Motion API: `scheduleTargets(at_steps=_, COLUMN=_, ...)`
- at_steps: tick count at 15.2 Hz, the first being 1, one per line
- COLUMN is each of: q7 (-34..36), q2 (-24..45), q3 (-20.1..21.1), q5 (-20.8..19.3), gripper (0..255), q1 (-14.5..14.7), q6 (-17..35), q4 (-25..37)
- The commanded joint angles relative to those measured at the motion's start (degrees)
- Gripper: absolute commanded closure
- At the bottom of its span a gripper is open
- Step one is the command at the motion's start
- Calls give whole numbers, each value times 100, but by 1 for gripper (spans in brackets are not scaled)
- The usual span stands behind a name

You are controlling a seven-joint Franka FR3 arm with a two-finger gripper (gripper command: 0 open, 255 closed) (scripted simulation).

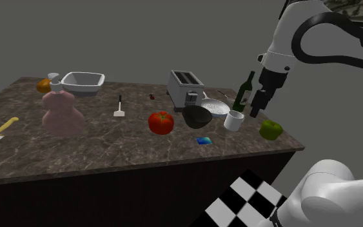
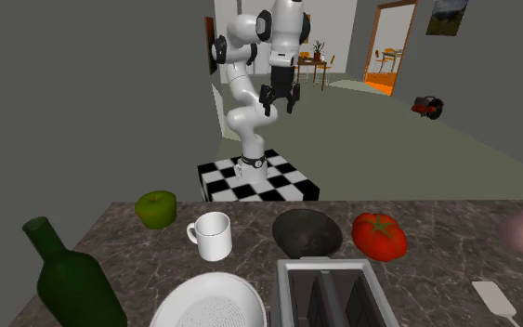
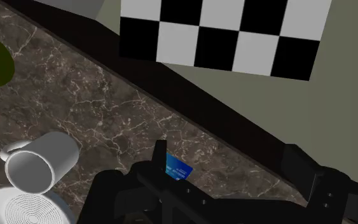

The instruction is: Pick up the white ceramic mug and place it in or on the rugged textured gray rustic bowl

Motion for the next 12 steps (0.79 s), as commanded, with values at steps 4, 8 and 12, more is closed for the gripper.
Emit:
scheduleTargets(at_steps=4, q7=-235, q2=341, q3=-297, q5=-185, gripper=0, q1=-93, q6=440, q4=-95)
scheduleTargets(at_steps=8, q7=-541, q2=892, q3=-690, q5=-385, gripper=0, q1=-202, q6=1026, q4=-119)
scheduleTargets(at_steps=12, q7=-852, q2=1542, q3=-1077, q5=-512, gripper=0, q1=-287, q6=1595, q4=-25)
